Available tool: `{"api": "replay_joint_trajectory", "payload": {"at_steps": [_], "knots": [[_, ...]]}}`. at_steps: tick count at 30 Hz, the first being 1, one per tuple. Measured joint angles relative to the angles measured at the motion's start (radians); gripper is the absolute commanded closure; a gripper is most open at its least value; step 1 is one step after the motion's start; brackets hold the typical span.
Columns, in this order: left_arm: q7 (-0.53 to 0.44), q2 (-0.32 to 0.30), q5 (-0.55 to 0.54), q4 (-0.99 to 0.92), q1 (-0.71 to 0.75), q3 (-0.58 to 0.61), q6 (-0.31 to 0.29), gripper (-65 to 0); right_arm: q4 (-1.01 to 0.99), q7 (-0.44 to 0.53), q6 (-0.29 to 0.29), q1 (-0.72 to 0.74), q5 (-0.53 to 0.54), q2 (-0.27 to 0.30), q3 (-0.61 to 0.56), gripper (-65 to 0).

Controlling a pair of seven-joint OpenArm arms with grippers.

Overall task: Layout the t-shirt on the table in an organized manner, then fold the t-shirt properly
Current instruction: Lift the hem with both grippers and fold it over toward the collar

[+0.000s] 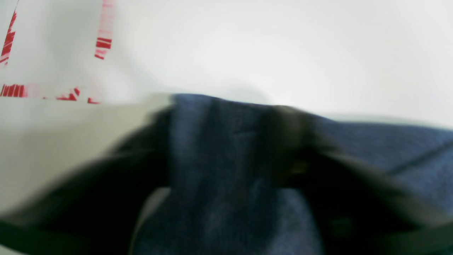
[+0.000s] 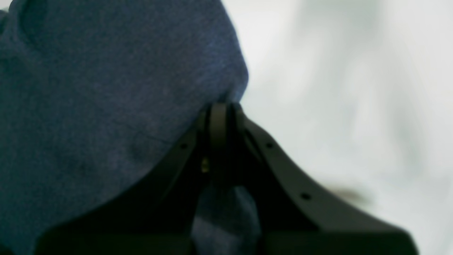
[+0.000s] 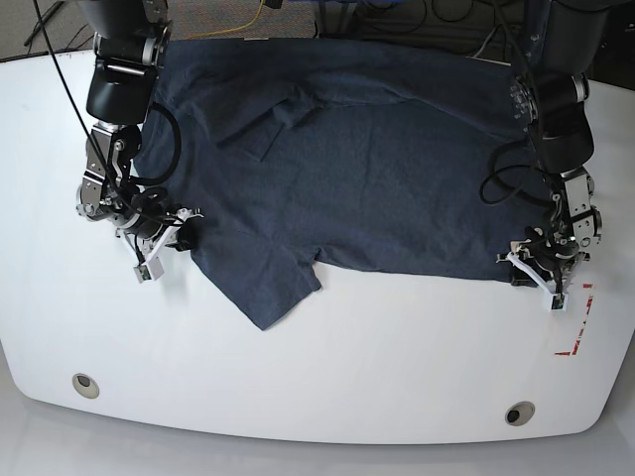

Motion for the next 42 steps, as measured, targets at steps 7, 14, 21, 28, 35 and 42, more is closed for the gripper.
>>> {"api": "replay_joint_trajectory", "payload": {"at_steps": [7, 14, 21, 28, 35, 42], "knots": [[-0.006, -0.001, -0.008, 0.000, 0.005, 0.000, -0.001, 0.0, 0.000, 0.000, 0.000, 0.000, 0.000, 0.000, 0.000, 0.0], [-0.006, -0.001, -0.008, 0.002, 0.006, 0.000, -0.002, 0.0, 0.003, 0.000, 0.000, 0.000, 0.000, 0.000, 0.000, 0.0], [0.003, 0.004, -0.010, 0.054, 0.037, -0.001, -0.004, 0.0, 0.128, -0.085, 0.000, -0.034, -0.032, -0.008, -0.005, 0.0], [0.052, 0.044, 0.011, 0.267, 0.156, -0.003, -0.003, 0.0, 0.306, -0.196, -0.001, -0.071, -0.046, -0.008, -0.005, 0.0], [0.045, 0.081, 0.003, 0.433, 0.233, 0.001, -0.012, 0.0, 0.441, -0.232, -0.001, -0.092, -0.037, -0.008, -0.005, 0.0], [0.053, 0.075, 0.008, 0.530, 0.309, -0.001, -0.007, 0.0, 0.529, -0.300, -0.001, -0.133, -0.043, -0.008, -0.005, 0.0]]}}
